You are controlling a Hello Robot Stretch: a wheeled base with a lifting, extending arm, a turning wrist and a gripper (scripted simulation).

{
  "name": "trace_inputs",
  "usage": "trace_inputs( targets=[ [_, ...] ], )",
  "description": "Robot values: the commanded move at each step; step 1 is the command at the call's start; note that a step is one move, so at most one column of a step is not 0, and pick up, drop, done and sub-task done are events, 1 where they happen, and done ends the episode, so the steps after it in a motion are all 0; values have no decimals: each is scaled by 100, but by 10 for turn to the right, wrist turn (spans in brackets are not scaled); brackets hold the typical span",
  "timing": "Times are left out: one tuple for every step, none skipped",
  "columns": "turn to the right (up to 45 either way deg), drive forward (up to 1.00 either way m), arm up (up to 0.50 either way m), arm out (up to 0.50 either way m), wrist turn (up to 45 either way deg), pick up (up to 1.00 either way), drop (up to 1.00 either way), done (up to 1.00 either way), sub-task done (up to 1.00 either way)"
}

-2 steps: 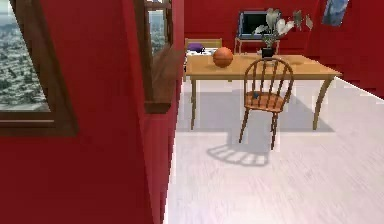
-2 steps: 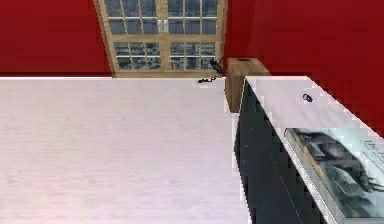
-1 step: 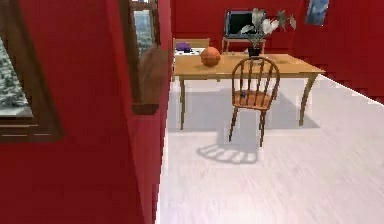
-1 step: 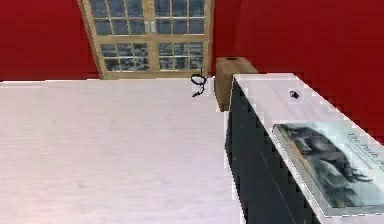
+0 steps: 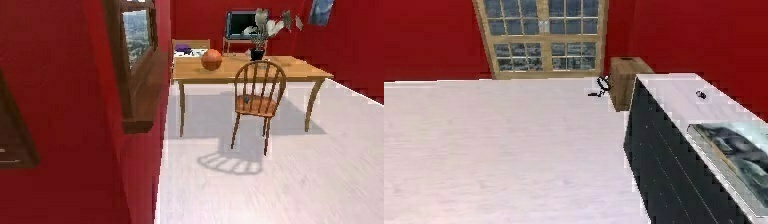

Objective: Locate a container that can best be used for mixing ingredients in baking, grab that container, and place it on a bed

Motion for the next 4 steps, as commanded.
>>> trace_inputs(
  targets=[
    [450,0,0,0,0,0,0,0,0],
    [0,100,0,0,0,0,0,0,0],
    [30,0,0,0,0,0,0,0,0],
    [0,100,0,0,0,0,0,0,0]
  ],
)
